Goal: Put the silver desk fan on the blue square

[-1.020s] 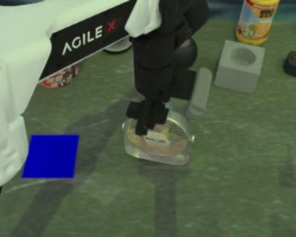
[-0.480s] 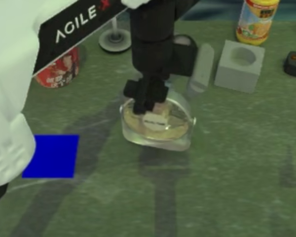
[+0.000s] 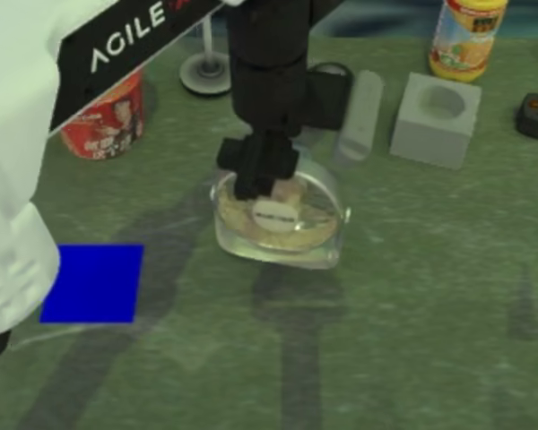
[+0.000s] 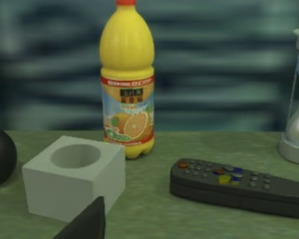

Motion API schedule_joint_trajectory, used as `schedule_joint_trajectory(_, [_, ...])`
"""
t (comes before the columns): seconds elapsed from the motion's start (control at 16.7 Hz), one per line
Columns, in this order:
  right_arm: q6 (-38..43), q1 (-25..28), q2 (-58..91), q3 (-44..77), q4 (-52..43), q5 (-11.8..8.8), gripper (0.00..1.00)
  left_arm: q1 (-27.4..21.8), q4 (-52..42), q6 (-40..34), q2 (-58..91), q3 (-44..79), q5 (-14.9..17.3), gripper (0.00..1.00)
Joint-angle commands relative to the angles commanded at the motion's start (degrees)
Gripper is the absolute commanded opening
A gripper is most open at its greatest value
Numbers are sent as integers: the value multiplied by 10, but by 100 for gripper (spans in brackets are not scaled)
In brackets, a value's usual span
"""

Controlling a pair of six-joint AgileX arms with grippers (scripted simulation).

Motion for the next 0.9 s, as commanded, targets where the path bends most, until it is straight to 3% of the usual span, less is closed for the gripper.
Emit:
schedule_joint_trajectory(0.24, [0, 0, 0, 0, 0, 0, 100, 61, 26, 27, -63, -86, 0, 0])
schedule_joint_trajectory(0.72, [0, 0, 0, 0, 0, 0, 100, 239, 112, 123, -261, -382, -2, 0])
schedule_joint_trajectory(0.9, [0, 0, 0, 0, 0, 0, 100, 277, 127, 143, -299, -430, -3, 0])
